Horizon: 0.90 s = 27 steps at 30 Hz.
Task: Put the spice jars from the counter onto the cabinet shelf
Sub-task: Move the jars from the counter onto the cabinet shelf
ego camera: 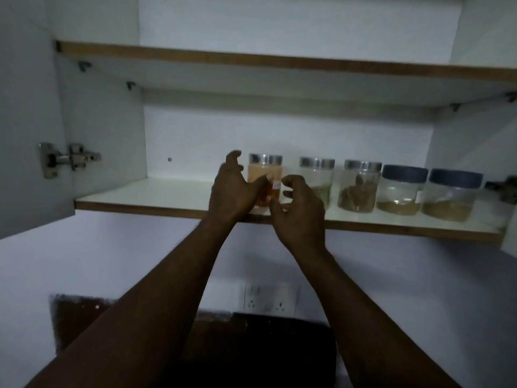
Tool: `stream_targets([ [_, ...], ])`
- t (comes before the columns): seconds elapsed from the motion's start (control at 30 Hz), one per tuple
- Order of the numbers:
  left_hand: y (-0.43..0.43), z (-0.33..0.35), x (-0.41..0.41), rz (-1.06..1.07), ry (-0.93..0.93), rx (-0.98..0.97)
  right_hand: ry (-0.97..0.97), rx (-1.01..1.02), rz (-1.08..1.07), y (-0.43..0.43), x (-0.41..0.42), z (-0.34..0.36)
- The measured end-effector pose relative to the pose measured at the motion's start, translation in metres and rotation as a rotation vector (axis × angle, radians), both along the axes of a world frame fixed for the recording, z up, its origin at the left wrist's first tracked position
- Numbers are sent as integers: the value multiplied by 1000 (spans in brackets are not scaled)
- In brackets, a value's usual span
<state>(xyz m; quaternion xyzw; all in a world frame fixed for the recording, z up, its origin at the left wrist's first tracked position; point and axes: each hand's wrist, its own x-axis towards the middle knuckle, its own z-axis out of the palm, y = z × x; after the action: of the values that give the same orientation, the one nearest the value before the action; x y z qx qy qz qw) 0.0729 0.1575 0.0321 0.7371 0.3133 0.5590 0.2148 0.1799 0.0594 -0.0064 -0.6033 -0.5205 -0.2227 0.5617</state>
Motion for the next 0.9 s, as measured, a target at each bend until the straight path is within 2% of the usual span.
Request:
stream_targets([
  [0.1,-24,-30,-18,111,-116,228,-42,188,60,-16,-13,-36],
  [0.17,-43,-66,-32,106,-180,322,-24,155,78,-26,-24,-74],
  [0.23,-54,-114,-44,82,-120,341,46,37,129,-28,-33,-118],
  [0.3,-66,-161,-53,21,-44,262,91,-50,149,-34,-41,-156],
  [0.4,-81,-236,-68,-47,75,46,120,-148,183,-42,-54,-210],
  [0.5,-98,-292,-85,-112,97,-101,152,-345,221,-55,-61,-257],
  [0.67,-115,-360,-101,-129,219,-314,176,-644,253,-78,-68,-322],
  [0.8,-122,-403,-106,-106,401,-385,140,-816,246,-89,-68,-369],
  [0.9,-124,-436,-108,-173,535,-488,146,-976,197,-96,-67,-402],
])
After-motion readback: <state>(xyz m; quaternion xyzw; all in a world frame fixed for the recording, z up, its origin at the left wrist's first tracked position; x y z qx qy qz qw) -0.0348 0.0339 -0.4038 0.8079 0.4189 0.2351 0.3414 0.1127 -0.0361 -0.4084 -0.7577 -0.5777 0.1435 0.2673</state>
